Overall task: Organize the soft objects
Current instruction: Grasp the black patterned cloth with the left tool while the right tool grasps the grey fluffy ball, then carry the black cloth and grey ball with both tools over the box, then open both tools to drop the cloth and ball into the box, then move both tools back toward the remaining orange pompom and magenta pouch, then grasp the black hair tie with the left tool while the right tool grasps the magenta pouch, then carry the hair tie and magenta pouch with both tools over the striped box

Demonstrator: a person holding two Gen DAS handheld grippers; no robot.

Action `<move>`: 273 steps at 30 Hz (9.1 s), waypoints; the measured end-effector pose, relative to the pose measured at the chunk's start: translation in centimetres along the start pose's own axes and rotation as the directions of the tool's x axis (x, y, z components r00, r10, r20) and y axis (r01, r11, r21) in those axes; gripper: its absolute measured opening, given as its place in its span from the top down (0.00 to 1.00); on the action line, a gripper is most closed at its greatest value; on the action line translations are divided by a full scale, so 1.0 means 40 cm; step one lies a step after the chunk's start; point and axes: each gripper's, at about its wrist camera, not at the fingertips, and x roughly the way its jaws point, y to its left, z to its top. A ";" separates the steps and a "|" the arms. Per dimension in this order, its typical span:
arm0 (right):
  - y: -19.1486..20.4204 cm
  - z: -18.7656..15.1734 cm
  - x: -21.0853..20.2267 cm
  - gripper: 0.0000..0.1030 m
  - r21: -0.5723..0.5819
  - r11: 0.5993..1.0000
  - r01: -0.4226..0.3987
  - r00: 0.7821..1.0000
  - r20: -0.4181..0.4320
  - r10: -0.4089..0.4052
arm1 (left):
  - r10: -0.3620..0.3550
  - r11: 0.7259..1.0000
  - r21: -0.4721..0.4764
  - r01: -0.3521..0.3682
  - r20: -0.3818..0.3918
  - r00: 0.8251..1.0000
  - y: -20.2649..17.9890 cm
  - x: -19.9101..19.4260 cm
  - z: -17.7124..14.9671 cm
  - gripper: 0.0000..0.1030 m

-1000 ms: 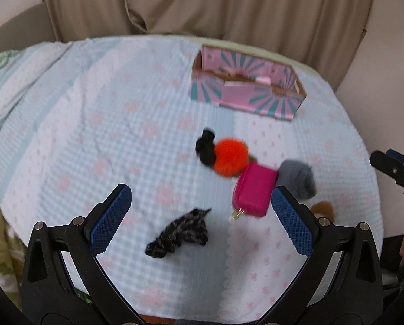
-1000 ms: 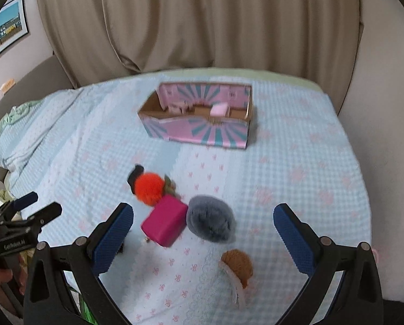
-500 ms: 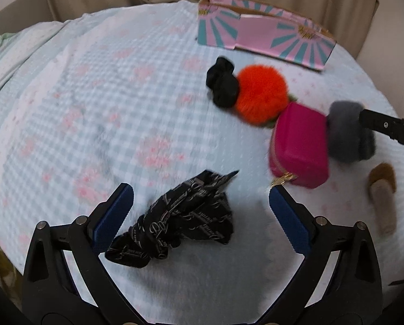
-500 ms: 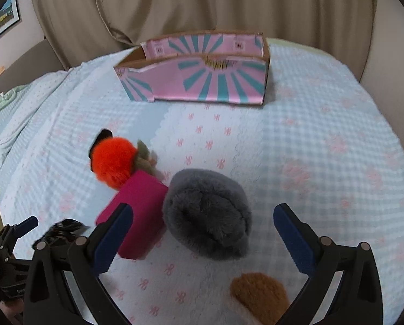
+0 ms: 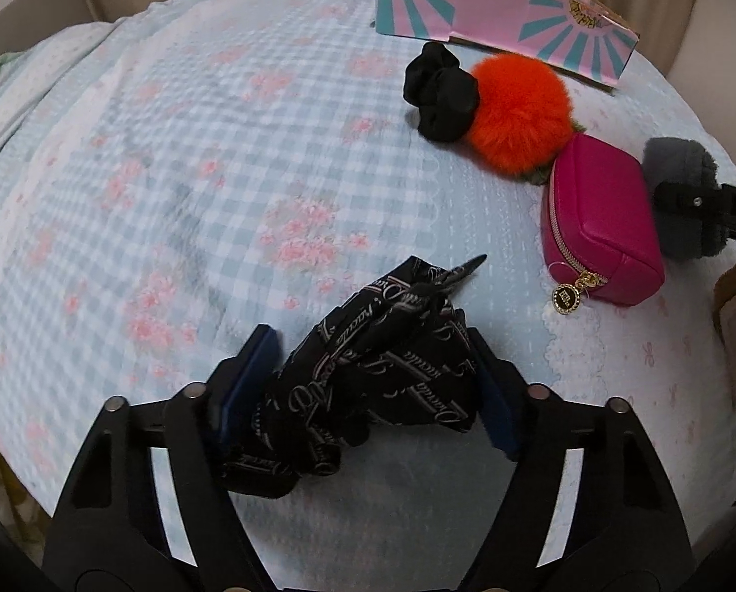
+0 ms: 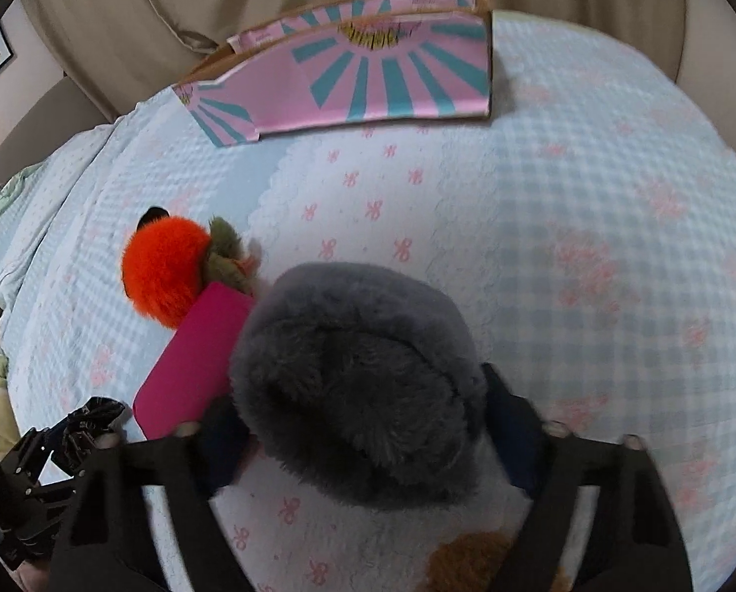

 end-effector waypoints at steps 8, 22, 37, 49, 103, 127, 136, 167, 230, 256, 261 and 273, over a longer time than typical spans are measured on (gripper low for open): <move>0.003 0.011 -0.008 0.49 -0.007 1.000 0.023 1.000 0.021 -0.023 | -0.018 1.000 -0.004 0.018 -0.012 1.000 0.012 -0.007 0.004 0.52; 0.011 0.037 -0.086 0.52 0.006 0.999 0.044 0.996 0.074 -0.045 | -0.039 0.999 -0.024 0.040 0.016 0.999 0.013 -0.079 0.050 0.58; 0.082 0.145 -0.410 0.52 0.033 0.998 0.058 0.982 0.178 -0.063 | -0.081 0.996 -0.027 0.086 0.148 0.986 -0.014 -0.385 0.283 0.58; 0.138 0.314 -0.641 0.52 0.103 0.991 0.085 0.967 0.233 -0.108 | -0.148 0.989 0.028 0.145 0.203 0.968 -0.071 -0.586 0.568 0.58; -0.032 0.734 0.109 0.00 -0.048 0.998 0.040 0.973 -0.226 -0.050 | -0.100 0.932 0.308 0.190 -0.286 0.953 -0.382 0.287 1.172 0.00; 0.082 0.708 -0.221 0.00 -0.029 0.996 0.081 0.995 -0.053 -0.082 | -0.163 0.947 0.250 0.203 -0.172 0.972 -0.266 -0.065 1.124 0.00; 0.123 0.650 -0.463 0.00 0.093 0.991 0.100 0.994 0.028 -0.103 | -0.221 0.946 0.232 0.226 -0.048 0.974 -0.190 -0.330 1.051 0.00; 0.181 0.202 -0.773 0.00 0.143 0.981 0.131 0.973 0.172 -0.155 | -0.214 0.976 0.069 0.207 0.135 0.967 -0.020 -0.706 0.525 0.00; 0.240 0.052 0.084 0.47 0.323 0.895 0.307 0.936 -0.275 -0.221 | -0.322 0.304 0.847 0.437 -0.340 0.883 -0.103 0.155 0.362 0.70; 0.268 0.169 -0.300 0.55 0.226 0.945 0.236 0.972 -0.057 -0.229 | -0.327 0.710 0.614 0.346 -0.148 0.933 -0.038 -0.188 0.527 0.70; 0.259 0.205 -0.416 0.55 0.181 0.959 0.216 0.975 0.015 -0.222 | -0.323 0.773 0.555 0.308 -0.075 0.943 -0.066 -0.317 0.549 0.70; 0.233 0.245 -0.631 0.55 0.092 0.985 0.145 0.978 0.138 -0.157 | -0.291 0.883 0.402 0.243 0.060 0.955 -0.169 -0.546 0.522 0.70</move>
